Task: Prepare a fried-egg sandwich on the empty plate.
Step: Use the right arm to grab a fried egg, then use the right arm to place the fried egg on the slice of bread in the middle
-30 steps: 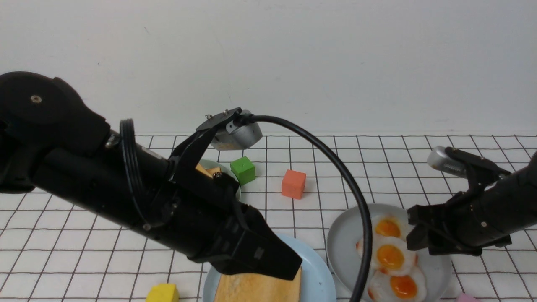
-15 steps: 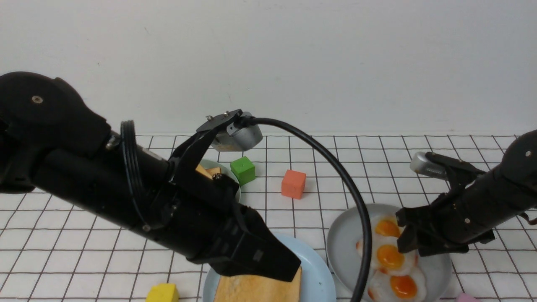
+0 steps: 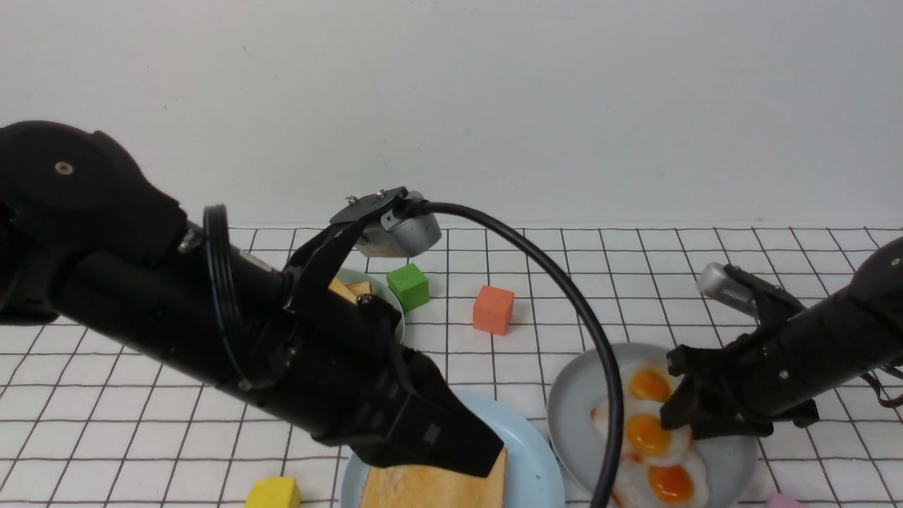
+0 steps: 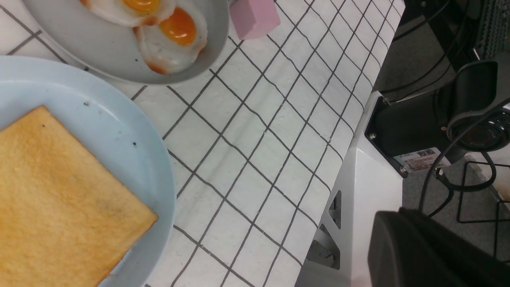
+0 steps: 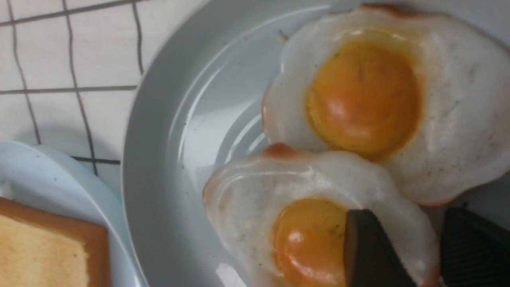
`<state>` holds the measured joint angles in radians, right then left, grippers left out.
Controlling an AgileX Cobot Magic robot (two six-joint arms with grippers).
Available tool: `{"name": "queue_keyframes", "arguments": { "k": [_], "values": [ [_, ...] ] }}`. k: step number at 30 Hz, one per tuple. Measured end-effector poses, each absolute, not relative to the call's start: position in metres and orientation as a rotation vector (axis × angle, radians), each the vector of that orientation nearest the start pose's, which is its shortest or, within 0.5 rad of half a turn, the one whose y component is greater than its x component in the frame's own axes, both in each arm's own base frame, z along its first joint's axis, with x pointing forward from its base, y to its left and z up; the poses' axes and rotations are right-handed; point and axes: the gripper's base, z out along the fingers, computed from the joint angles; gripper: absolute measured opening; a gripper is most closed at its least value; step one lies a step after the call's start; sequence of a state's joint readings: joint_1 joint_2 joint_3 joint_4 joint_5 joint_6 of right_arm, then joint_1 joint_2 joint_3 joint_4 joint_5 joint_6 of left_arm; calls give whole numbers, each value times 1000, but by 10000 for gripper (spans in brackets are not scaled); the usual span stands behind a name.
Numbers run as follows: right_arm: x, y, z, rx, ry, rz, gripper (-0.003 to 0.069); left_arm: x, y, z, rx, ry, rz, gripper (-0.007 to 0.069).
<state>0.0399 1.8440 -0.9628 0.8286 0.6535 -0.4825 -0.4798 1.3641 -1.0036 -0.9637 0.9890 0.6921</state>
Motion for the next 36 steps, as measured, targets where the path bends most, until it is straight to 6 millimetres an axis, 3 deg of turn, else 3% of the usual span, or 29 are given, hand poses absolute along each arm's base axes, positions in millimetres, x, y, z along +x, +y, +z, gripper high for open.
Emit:
{"name": "queue_keyframes", "arguments": {
  "k": [7, 15, 21, 28, 33, 34, 35, 36],
  "values": [
    [328, 49, 142, 194, 2824, 754, 157, 204, -177, 305, 923, 2365, -1148, -13],
    [329, 31, 143, 229, 2809, 804, 139, 205, -174, 301, 975, 2384, -1068, -13],
    [328, 32, 162, 166, 2713, 938, 76, 211, -168, 302, 924, 2444, -935, -13],
    [324, 49, 190, 84, 2562, 1234, 76, 215, -158, 318, 896, 2575, -754, -13],
    [315, 82, 201, -117, 2501, 1382, 76, 213, -144, 319, 705, 2699, -596, -12],
    [311, 99, 201, -188, 2508, 1400, 76, 210, -141, 319, 668, 2713, -570, -11],
    [311, 99, 201, -190, 2507, 1399, 76, 209, -140, 320, 662, 2713, -564, -11],
    [306, 122, 198, -267, 2522, 1407, 76, 205, -136, 319, 643, 2719, -543, -11]
  ]
}}
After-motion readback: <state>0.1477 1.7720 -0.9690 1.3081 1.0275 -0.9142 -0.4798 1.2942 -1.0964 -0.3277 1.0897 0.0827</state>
